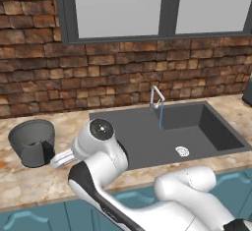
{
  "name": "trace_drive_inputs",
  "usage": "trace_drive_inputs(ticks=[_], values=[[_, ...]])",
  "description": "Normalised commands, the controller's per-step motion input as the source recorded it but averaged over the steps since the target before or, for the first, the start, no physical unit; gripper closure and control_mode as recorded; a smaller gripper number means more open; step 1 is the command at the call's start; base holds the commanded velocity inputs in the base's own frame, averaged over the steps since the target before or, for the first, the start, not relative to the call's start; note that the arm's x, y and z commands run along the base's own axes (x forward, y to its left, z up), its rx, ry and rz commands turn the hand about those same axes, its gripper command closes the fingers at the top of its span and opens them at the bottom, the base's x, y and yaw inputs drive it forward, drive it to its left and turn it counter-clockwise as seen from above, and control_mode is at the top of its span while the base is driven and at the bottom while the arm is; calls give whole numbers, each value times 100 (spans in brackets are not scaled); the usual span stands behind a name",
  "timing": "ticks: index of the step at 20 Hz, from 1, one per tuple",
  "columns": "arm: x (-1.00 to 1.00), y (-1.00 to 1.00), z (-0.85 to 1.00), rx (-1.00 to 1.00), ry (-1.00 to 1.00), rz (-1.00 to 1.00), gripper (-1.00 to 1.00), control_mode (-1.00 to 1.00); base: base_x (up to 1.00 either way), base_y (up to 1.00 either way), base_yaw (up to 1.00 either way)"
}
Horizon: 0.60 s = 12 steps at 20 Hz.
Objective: Turn on the sink faucet and place the jug under the water for a few seconds to fill it up.
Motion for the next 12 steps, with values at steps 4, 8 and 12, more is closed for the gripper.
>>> trace_drive_inputs(ticks=[4,8,12], values=[[1,6,-2,-1,0,0,-100,-100,0,0,0],[2,6,0,0,1,0,-100,-100,0,0,0],[14,21,0,-2,8,0,-100,-100,0,0,0]])
